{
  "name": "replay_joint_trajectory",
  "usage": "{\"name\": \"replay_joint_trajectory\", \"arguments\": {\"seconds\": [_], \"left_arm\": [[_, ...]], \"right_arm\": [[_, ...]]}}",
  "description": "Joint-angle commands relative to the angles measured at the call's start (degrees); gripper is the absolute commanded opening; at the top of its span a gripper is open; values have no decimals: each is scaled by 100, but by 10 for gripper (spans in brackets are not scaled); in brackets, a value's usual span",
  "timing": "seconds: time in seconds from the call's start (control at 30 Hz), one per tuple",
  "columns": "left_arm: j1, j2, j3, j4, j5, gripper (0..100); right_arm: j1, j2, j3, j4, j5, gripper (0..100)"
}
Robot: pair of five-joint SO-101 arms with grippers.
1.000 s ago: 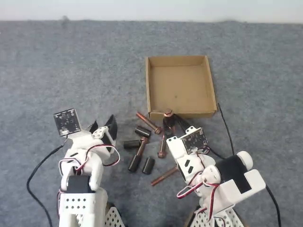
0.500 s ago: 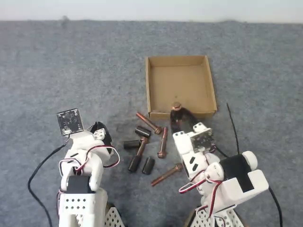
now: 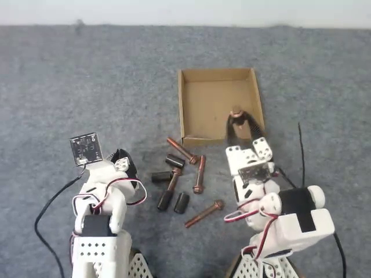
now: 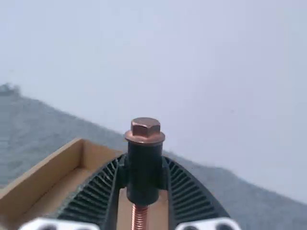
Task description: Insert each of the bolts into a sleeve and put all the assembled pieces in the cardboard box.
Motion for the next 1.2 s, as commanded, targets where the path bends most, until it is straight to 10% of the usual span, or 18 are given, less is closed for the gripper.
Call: {"name": "replay_joint_trajectory", "arguments": {"seconds": [0.0, 1.17], "left_arm": [[-26, -149, -84, -18, -62, 11], [-26, -114, -84, -176, -308, 11]], "right_arm": [[321, -251, -686, 31, 132, 6], [866, 488, -6875, 10167, 97, 8]]}}
